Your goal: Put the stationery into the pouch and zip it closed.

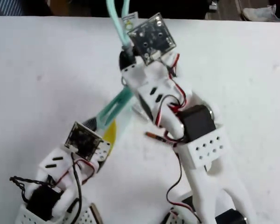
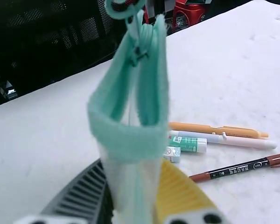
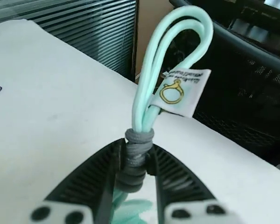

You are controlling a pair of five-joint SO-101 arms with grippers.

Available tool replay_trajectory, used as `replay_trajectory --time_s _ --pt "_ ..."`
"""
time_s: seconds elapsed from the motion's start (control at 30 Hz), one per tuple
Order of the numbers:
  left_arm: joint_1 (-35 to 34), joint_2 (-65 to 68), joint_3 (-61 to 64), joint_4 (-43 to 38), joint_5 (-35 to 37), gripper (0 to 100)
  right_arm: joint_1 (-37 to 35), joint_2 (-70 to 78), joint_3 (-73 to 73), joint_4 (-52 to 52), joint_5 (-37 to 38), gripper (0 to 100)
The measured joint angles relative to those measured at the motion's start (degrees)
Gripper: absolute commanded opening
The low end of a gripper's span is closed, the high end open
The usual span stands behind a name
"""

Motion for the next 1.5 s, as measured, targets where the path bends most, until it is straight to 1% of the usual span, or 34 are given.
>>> replay_trajectory --time_s 0.13,0.57,0.8,1.13,1.17,1.23,1.3,1.33,1.37,1.5 --pt "0.0 0.2 0.0 -0.2 -0.1 2 2.0 0.6 0.0 -0.4 0.0 1.6" --pt "0.0 0.0 0.0 -0.2 -0.3 2 4.8 0.7 0.0 -2.3 0.0 1.6" --pt "0.1 -0.1 0.0 -0.3 -0.3 2 7.6 2.5 0.0 -3.7 0.0 1.6" --pt "0.2 0.2 0.0 -0.3 -0.4 2 7.8 3.3 0.0 -3.9 0.0 2.8" --pt "0.2 0.2 0.0 -0.3 -0.4 2 7.8 3.3 0.0 -3.9 0.0 5.6" --pt "0.2 0.2 0.0 -0.3 -0.4 2 7.9 3.3 0.0 -2.4 0.0 18.2" --pt "0.2 0.0 0.0 0.0 -0.4 2 8.0 3.3 -0.5 2.7 0.0 32.1" --pt "0.2 -0.4 0.0 0.2 -0.4 2 8.2 3.3 -0.9 5.6 0.0 35.9" --pt "-0.1 -0.4 0.0 0.2 -0.4 2 8.4 2.5 -1.3 8.8 0.0 36.2" --pt "-2.0 -0.4 0.0 0.2 -0.4 2 6.1 -2.3 -4.2 20.3 1.5 29.6"
